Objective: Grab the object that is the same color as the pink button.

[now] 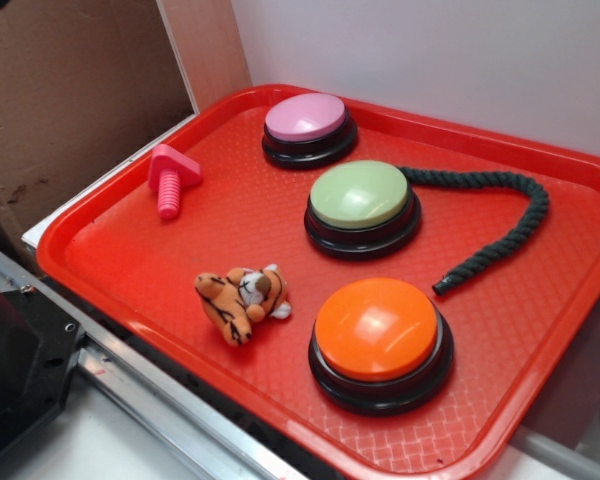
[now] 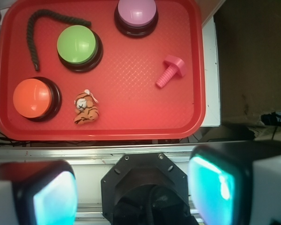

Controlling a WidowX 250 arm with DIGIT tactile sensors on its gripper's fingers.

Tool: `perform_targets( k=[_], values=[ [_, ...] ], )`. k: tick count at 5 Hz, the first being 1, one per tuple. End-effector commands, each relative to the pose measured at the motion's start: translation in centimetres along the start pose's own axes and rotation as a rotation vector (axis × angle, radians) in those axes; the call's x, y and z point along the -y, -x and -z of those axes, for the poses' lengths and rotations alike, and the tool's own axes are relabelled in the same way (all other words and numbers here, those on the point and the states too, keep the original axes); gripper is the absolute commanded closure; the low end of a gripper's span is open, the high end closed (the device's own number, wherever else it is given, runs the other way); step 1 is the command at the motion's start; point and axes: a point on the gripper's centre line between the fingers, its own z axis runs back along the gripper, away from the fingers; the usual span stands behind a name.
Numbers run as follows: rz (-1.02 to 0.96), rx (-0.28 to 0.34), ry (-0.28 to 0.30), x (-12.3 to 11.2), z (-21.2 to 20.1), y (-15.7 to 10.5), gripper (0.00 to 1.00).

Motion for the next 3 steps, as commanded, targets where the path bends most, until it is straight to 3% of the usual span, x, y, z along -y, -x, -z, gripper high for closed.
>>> perform_targets(
  k=[1, 3],
  values=[
    [0.0, 0.0, 0.0, 0.0, 0.0, 0.0, 0.0],
    [-0.147, -0.033, -0.016, 0.2, 0.9, -5.1, 0.0]
  ],
)
